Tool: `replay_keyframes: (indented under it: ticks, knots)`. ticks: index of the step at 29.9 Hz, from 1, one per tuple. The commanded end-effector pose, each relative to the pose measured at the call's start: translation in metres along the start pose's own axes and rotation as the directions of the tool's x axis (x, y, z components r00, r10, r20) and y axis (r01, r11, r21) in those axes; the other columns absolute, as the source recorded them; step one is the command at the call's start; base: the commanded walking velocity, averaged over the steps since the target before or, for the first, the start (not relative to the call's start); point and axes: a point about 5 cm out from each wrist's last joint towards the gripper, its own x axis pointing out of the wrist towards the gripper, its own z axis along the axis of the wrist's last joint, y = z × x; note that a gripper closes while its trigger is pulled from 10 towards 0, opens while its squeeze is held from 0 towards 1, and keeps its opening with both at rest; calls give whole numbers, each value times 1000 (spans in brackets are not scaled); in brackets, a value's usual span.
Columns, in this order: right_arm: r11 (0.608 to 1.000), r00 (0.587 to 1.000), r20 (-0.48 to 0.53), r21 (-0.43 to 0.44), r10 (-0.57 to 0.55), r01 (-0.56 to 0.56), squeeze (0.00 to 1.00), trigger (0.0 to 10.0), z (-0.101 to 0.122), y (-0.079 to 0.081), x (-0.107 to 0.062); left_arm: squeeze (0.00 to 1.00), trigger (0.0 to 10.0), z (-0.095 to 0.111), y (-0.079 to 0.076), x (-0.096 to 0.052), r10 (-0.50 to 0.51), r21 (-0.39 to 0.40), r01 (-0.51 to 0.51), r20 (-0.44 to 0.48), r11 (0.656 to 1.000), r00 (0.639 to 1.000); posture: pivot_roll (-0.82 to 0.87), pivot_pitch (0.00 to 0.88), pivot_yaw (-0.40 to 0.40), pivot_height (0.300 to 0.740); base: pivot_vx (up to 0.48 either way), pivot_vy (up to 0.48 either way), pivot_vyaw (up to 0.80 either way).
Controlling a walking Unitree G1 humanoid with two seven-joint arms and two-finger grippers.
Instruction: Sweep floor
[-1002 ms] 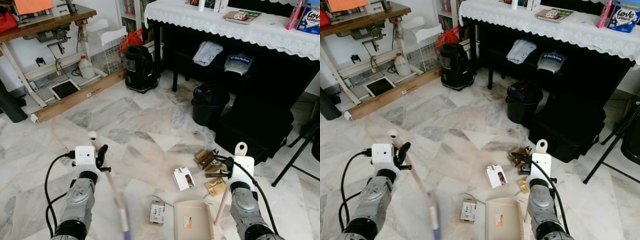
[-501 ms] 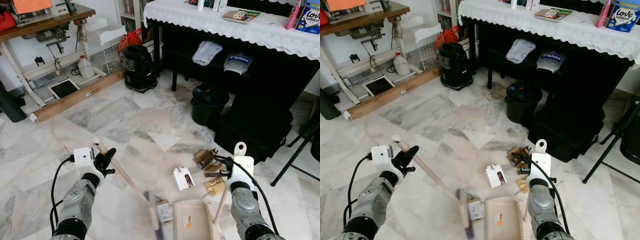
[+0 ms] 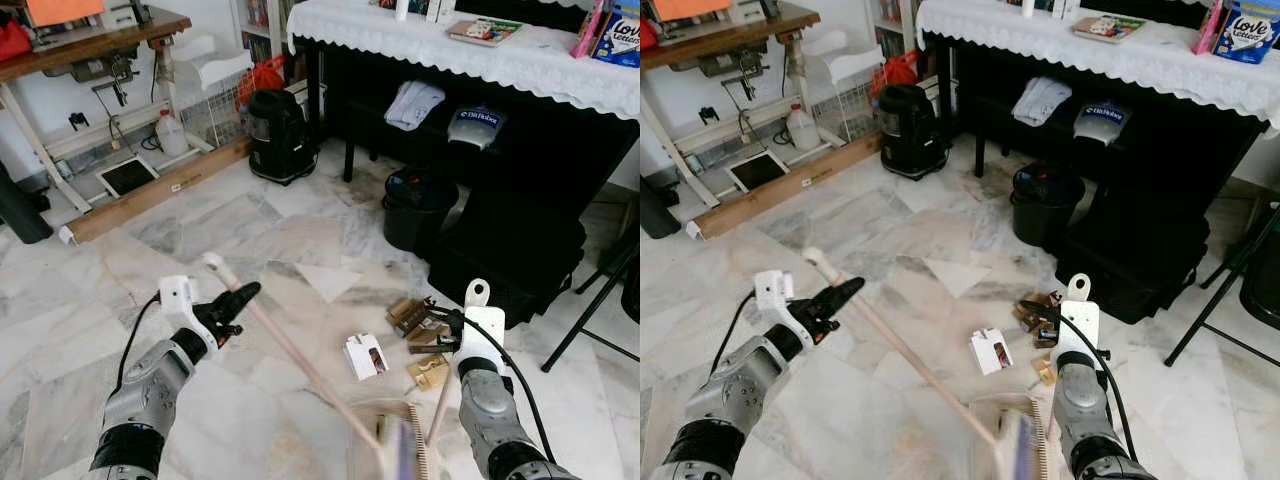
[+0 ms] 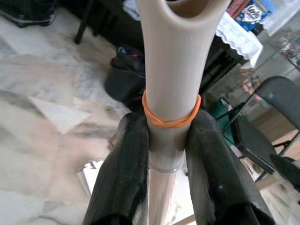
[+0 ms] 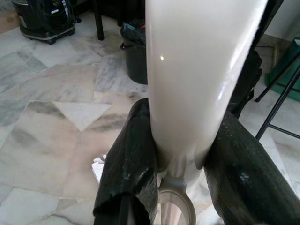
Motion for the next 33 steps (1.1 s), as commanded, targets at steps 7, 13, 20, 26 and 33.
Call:
replay_keyframes:
  ticks: [7, 13, 20, 26, 33]
  knots:
    - [1000, 1000, -3, 16, 13, -13, 0, 10000, 2, 6, 1, 0, 10000, 56, 25, -9, 309, 150, -369, 316, 917, 897, 145, 0, 4, 740, 0, 0, 0]
    - [999, 999, 34, 37, 33, -34, 0, 10000, 7, 12, 1, 0, 10000, 50, 23, -20, 383, 298, -508, 388, 808, 838, 129, 0, -7, 740, 0, 0, 0]
    - [996, 994, 100, 71, 47, -54, 0, 10000, 19, 16, 4, 0, 10000, 22, 9, -8, 331, 433, -449, 322, 782, 887, 110, 0, -7, 740, 0, 0, 0]
    - [993, 979, 202, 102, 29, -51, 0, 10000, 33, 14, 4, 0, 10000, 10, 4, -5, 324, 463, -445, 320, 766, 890, 92, 0, -6, 740, 0, 0, 0]
    - [996, 976, 217, 72, 33, -50, 0, 10000, 34, 11, 3, 0, 10000, 10, 5, -3, 342, 473, -481, 353, 738, 871, 108, 0, -27, 740, 0, 0, 0]
